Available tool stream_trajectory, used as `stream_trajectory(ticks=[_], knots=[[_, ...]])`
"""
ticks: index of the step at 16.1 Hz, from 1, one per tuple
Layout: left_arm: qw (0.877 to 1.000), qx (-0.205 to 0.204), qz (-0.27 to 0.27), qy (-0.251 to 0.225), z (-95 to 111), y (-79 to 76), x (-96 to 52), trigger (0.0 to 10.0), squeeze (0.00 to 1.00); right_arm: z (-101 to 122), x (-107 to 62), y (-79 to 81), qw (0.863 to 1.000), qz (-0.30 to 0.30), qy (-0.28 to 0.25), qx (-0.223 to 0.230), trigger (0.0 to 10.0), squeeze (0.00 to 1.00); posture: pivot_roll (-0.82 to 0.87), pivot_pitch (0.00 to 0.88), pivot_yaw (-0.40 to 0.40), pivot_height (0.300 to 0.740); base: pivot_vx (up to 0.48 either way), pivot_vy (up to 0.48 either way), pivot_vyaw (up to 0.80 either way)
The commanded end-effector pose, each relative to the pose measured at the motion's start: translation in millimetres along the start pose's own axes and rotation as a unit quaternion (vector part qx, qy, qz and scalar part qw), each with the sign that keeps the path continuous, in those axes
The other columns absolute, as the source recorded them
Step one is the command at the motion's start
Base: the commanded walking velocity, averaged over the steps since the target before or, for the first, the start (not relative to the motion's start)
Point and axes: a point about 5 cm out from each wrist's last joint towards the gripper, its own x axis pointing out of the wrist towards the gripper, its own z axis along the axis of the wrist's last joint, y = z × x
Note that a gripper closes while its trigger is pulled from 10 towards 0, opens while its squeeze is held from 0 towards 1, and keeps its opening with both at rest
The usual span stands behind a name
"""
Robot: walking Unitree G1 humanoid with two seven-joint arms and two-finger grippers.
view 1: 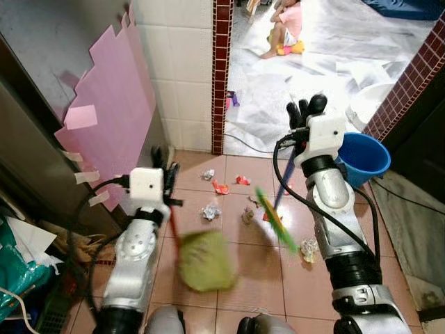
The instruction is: Sweep floor
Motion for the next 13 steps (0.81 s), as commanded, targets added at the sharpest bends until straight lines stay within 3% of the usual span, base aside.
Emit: stream_trajectory(ticks=[1, 4, 6, 9, 11, 13], knots=[[1.0, -0.009, 0.006, -0.011, 6, -0.6, 2.5, 10.0, 0.0, -4, -1.9, 8.7, 1.0, 0.013, 0.003, 0.001, 10.0, 0.0, 0.05, 0.0, -0.034, 0.74, 0.0, 0.0, 0.0], [1.0, -0.007, 0.011, -0.011, 11, -10.3, 9.0, 10.0, 0.0, -16, -11.8, 9.6, 1.0, 0.011, 0.02, -0.008, 10.0, 0.0, 0.04, 0.0, -0.032, 0.74, 0.0, 0.0, 0.0], [0.999, -0.021, -0.008, -0.032, 29, -16.4, 24.5, 10.0, 0.0, -22, -15.4, 9.1, 0.999, 0.01, 0.03, -0.007, 10.0, 0.0, 0.04, 0.0, -0.031, 0.74, 0.0, 0.0, 0.0], [0.994, 0.023, -0.091, -0.062, 56, -16.0, 47.5, 10.0, 0.0, -24, -12.5, 12.3, 0.999, 0.021, 0.032, -0.005, 10.0, 0.0, 0.04, 0.0, -0.049, 0.74, 0.0, 0.0, 0.0], [0.986, 0.038, -0.159, -0.038, 51, -28.3, 60.0, 10.0, 0.0, -30, -12.3, 13.7, 0.999, 0.034, 0.042, -0.005, 10.0, 0.0, 0.06, 0.0, -0.083, 0.74, 0.0, 0.0, 0.0], [0.976, 0.07, -0.204, -0.033, 39, -42.9, 61.6, 10.0, 0.0, -35, -14.2, 18.0, 0.998, 0.042, 0.049, -0.004, 10.0, 0.0, 0.06, 0.0, -0.085, 0.74, 0.0, 0.0, 0.0]])
